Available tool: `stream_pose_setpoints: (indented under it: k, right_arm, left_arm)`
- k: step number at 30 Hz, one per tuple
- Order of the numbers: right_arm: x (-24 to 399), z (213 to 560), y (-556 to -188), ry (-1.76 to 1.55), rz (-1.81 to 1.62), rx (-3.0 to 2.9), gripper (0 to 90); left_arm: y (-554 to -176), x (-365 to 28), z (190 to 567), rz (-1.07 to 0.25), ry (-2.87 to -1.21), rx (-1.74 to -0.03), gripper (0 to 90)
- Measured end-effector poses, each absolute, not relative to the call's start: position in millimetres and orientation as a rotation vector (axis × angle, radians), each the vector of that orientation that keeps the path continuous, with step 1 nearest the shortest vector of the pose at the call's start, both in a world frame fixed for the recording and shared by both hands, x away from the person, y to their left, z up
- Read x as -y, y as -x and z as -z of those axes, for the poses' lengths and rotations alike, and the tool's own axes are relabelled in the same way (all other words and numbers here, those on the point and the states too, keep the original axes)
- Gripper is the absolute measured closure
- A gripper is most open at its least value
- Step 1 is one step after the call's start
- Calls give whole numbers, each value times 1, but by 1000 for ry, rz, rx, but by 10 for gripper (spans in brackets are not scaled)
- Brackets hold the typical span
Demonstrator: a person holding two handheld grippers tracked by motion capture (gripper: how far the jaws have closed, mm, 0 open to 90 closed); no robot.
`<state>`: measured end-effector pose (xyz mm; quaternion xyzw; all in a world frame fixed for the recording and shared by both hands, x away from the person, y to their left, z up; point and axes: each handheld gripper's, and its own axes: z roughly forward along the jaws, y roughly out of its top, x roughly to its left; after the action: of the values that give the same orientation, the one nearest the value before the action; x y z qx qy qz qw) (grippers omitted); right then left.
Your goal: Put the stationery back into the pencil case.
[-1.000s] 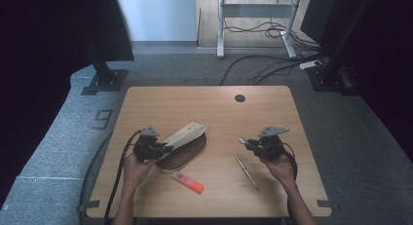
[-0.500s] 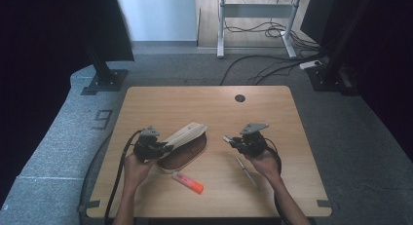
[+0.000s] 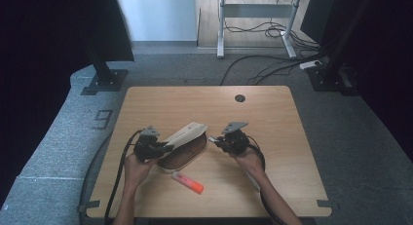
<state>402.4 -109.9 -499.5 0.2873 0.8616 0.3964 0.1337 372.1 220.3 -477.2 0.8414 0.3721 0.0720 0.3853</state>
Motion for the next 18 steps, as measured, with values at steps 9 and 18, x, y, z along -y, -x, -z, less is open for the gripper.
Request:
stream_pose_setpoints:
  k: [9, 18]
  right_arm:
    - [84, 510, -411, -826, -1124, -2523, 726]
    - [64, 520, -420, -831, -1107, -2538, 726]
  left_arm:
    - [-372, -220, 477, -180, -2147, -941, 763]
    - [-372, -219, 478, -171, -2149, -935, 762]
